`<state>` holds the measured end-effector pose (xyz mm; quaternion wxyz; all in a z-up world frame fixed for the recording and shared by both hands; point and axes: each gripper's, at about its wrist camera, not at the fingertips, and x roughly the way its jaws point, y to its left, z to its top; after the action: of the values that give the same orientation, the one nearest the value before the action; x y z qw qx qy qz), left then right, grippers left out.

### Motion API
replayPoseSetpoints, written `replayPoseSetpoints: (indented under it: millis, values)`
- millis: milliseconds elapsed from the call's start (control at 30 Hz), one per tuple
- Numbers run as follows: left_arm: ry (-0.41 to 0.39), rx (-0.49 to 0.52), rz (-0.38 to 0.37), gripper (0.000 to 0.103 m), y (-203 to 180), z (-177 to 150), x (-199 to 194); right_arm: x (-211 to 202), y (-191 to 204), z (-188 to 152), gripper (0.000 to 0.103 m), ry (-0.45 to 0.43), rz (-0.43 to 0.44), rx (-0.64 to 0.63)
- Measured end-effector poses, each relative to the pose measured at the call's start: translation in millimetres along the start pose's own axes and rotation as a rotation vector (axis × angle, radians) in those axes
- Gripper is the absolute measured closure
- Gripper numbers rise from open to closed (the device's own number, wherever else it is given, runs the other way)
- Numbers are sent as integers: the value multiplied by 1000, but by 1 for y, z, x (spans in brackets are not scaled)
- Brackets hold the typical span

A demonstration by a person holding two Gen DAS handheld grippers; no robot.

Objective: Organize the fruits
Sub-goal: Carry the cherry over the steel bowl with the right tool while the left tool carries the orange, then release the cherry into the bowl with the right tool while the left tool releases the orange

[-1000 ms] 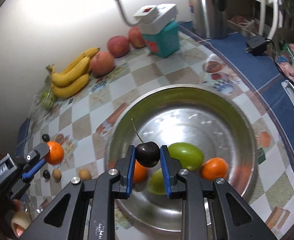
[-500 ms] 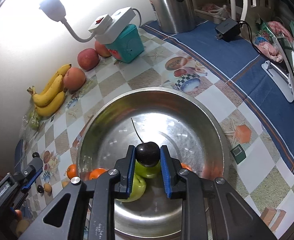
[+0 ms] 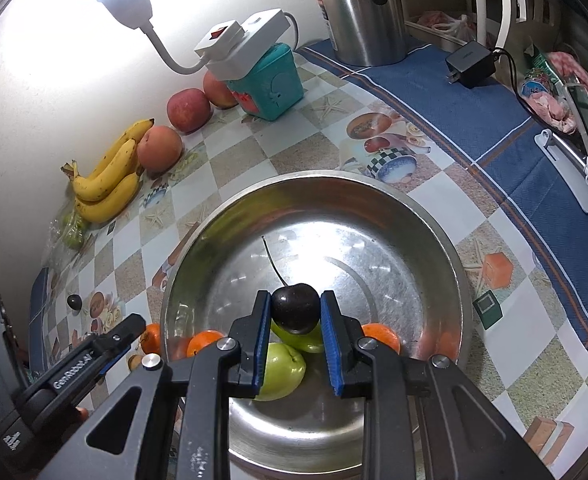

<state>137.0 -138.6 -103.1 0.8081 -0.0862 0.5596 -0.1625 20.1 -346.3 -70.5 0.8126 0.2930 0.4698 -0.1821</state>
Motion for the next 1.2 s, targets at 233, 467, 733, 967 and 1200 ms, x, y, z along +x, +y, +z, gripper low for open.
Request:
replayPoseSetpoints:
  millis: [233,467,733,967,1200]
  values:
    - [43,-32,-8,54,5,-3,11,1,1,0,78,2,0,-2]
    - [64,-44,-12,63,6,-4,13,1,0,0,78,2,0,-3]
    - [50,-71,-33,65,11,-1,7,3,1,0,78,6,2,-3]
    - [-37,-85,-95,65,9,10,-15,3,-1,2,78,-3,11,5]
    - [-70,51,-192,65,-36,13,-24,10,-6,9,77,-19,6,9]
